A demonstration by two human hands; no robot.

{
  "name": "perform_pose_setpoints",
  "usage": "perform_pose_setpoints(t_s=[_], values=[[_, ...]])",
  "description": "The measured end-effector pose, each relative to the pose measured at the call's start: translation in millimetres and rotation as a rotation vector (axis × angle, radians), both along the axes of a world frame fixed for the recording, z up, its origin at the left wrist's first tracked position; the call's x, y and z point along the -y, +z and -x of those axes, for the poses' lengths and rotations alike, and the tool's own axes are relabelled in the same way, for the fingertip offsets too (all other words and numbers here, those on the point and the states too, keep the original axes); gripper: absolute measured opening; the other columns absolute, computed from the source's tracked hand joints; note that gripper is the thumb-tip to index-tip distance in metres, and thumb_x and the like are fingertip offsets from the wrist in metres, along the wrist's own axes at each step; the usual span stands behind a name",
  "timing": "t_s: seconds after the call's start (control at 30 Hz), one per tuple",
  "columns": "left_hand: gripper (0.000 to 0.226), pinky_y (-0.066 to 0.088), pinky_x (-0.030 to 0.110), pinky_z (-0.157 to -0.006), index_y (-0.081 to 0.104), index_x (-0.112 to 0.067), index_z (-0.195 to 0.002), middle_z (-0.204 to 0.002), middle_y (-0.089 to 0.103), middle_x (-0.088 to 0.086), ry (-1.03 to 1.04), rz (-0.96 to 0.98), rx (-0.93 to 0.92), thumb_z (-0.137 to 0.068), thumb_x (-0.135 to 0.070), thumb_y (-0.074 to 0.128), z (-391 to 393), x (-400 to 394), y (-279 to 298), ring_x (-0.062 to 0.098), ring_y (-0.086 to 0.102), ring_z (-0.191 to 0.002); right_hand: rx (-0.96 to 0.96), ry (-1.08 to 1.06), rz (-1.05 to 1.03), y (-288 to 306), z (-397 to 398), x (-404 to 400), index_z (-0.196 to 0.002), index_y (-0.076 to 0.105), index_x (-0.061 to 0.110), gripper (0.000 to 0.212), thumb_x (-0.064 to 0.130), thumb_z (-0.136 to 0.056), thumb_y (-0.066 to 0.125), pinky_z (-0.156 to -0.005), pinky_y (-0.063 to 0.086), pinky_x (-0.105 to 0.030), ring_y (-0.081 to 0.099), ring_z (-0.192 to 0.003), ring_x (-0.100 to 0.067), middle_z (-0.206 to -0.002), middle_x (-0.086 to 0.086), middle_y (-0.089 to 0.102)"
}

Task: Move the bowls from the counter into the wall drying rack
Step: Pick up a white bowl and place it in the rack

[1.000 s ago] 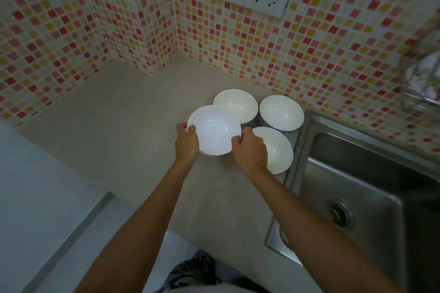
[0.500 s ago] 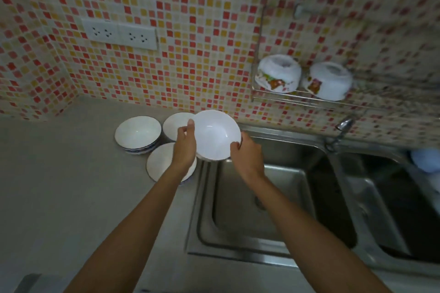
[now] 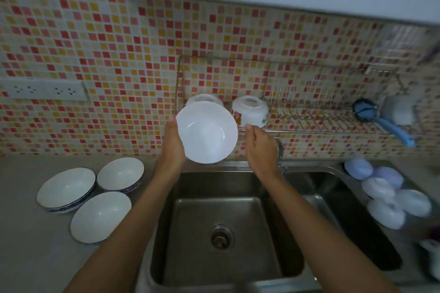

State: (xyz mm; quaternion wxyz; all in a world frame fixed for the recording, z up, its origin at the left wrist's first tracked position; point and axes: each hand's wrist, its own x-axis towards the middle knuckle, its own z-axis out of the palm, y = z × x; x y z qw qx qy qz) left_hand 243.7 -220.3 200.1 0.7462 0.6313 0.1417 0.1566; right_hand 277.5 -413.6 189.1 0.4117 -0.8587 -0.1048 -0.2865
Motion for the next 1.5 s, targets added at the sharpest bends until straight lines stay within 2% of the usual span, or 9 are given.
perform_pose_setpoints(t_s=[0.1, 0.27, 0.37, 0.47, 0.57, 0.77, 1.0, 1.27, 1.5], values=[[0.044, 0.05, 0.029, -0.081, 0.043, -0.033, -0.128, -0.12, 0.057, -0.004, -0.021, -0.075, 0.106, -0.095, -0.057, 0.027, -18.8, 13.8, 22.9, 0.019, 0.058, -0.104, 0.053, -0.031, 0.154, 2.9, -22.0, 26.3, -0.106, 0.068, 0.005, 0.03, 0.022, -0.101, 0.045, -0.084, 0.047, -0.025, 0.063, -0.089, -0.02, -0.1, -0.01, 0.071], [0.057, 0.052, 0.045, -0.09, 0.032, -0.031, -0.135, -0.129, 0.048, -0.004, -0.077, -0.373, 0.155, -0.091, -0.066, 0.019, -50.9, 34.7, 50.7, 0.023, 0.054, -0.112, 0.078, -0.134, 0.389, -16.1, -62.6, 59.2, -0.112, 0.067, 0.004, 0.039, 0.025, -0.1, 0.036, -0.117, 0.023, -0.039, 0.063, -0.11, -0.025, -0.115, -0.013, 0.069], [0.067, 0.052, 0.048, -0.091, 0.031, -0.031, -0.135, -0.128, 0.047, -0.001, -0.122, -0.498, 0.159, -0.085, -0.074, 0.018, -73.2, 44.1, 63.1, 0.025, 0.053, -0.112, 0.125, -0.157, 0.428, -31.2, -72.5, 69.9, -0.109, 0.069, 0.006, 0.05, 0.031, -0.101, 0.026, -0.117, 0.03, -0.041, 0.064, -0.11, -0.022, -0.111, -0.01, 0.071], [0.054, 0.048, 0.04, -0.087, 0.033, -0.024, -0.135, -0.13, 0.044, 0.004, -0.091, -0.528, 0.231, -0.094, -0.059, 0.026, -97.2, 55.1, 72.8, 0.024, 0.049, -0.113, 0.224, -0.182, 0.426, -40.8, -77.5, 71.8, -0.103, 0.072, 0.009, 0.032, 0.024, -0.099, 0.044, -0.113, 0.035, -0.039, 0.068, -0.1, -0.02, -0.103, -0.007, 0.074], [0.061, 0.041, 0.041, -0.099, 0.031, -0.024, -0.139, -0.143, 0.036, 0.007, -0.064, -0.606, 0.29, -0.09, -0.06, 0.033, -123.0, 64.7, 75.2, 0.025, 0.043, -0.125, 0.27, -0.197, 0.404, -46.0, -84.1, 72.5, -0.095, 0.074, 0.013, 0.025, 0.023, -0.095, 0.051, -0.106, 0.041, -0.036, 0.071, -0.087, -0.016, -0.093, -0.003, 0.076], [0.06, 0.031, 0.027, -0.102, 0.028, -0.023, -0.143, -0.137, 0.032, 0.009, -0.08, -1.02, 0.469, -0.092, -0.047, 0.049, -155.2, 83.2, 58.8, 0.02, 0.034, -0.127, 0.375, -0.247, 0.371, -65.7, -96.3, 74.2, -0.101, 0.074, 0.011, 0.027, 0.025, -0.094, 0.053, -0.105, 0.046, -0.039, 0.07, -0.095, -0.015, -0.101, -0.005, 0.075], [0.073, 0.033, 0.047, -0.11, 0.033, -0.015, -0.14, -0.14, 0.04, 0.015, -0.161, -1.544, 0.576, -0.084, -0.056, 0.054, -173.6, 90.4, 29.4, 0.032, 0.036, -0.129, 0.464, -0.275, 0.324, -67.9, -100.1, 69.8, -0.102, 0.074, 0.008, 0.034, 0.026, -0.097, 0.046, -0.106, 0.044, -0.038, 0.069, -0.096, -0.017, -0.103, -0.006, 0.075], [0.083, 0.022, 0.046, -0.114, 0.029, -0.013, -0.146, -0.148, 0.036, 0.012, -0.327, -1.583, 0.481, -0.079, -0.039, 0.071, -182.4, 90.3, 12.5, 0.033, 0.03, -0.136, 0.515, -0.288, 0.29, -67.3, -101.1, 65.9, -0.099, 0.075, 0.008, 0.03, 0.023, -0.094, 0.049, -0.11, 0.039, -0.036, 0.069, -0.094, -0.016, -0.101, -0.005, 0.075], [0.086, 0.026, 0.04, -0.115, 0.028, -0.016, -0.146, -0.15, 0.034, 0.009, -0.413, -1.531, 0.475, -0.076, -0.031, 0.075, -185.1, 85.1, 5.7, 0.026, 0.028, -0.14, 0.508, -0.279, 0.284, -69.1, -101.1, 65.6, -0.099, 0.075, 0.009, 0.026, 0.022, -0.093, 0.053, -0.111, 0.037, -0.036, 0.069, -0.096, -0.016, -0.101, -0.006, 0.075]])
